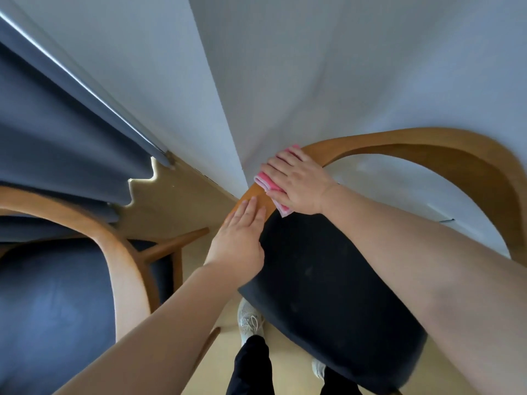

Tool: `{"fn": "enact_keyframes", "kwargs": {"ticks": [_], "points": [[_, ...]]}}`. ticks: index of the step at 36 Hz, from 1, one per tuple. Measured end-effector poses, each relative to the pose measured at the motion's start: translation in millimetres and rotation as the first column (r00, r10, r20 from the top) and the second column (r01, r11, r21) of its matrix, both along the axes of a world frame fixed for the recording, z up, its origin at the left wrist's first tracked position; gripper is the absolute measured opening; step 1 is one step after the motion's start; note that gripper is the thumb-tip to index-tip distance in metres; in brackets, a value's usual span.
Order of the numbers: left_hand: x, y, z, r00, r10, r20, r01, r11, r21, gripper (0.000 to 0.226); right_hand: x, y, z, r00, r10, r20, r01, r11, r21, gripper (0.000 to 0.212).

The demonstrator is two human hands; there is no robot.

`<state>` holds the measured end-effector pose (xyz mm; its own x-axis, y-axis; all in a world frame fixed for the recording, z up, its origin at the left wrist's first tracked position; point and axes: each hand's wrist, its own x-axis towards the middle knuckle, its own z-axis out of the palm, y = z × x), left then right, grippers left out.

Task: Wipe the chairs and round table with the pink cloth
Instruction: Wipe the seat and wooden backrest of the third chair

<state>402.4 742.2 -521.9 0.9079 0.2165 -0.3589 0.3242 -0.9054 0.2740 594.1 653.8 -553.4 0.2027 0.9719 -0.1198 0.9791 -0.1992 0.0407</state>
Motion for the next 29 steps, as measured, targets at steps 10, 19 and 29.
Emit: {"fn": "enact_keyframes", "kwargs": {"ticks": [10,19,29], "points": [[43,-3,0,0.996,-0.078,-0.051,0.082,0.992,0.093,0.078,31,-19,6,0.996,-0.091,-0.002,0.091,0.996,0.002,0.058],[75,0,6,0.948,-0.121,-0.295,0.112,0.993,-0.049,0.092,59,-36,11,0.987,-0.159,-0.004,0.158,0.980,-0.120,0.064],[83,-7,15,0.916,-0.121,-0.382,0.115,0.993,-0.037,0.095,67,-56,18,0.948,-0.306,-0.091,0.303,0.952,-0.047,0.065]]}}
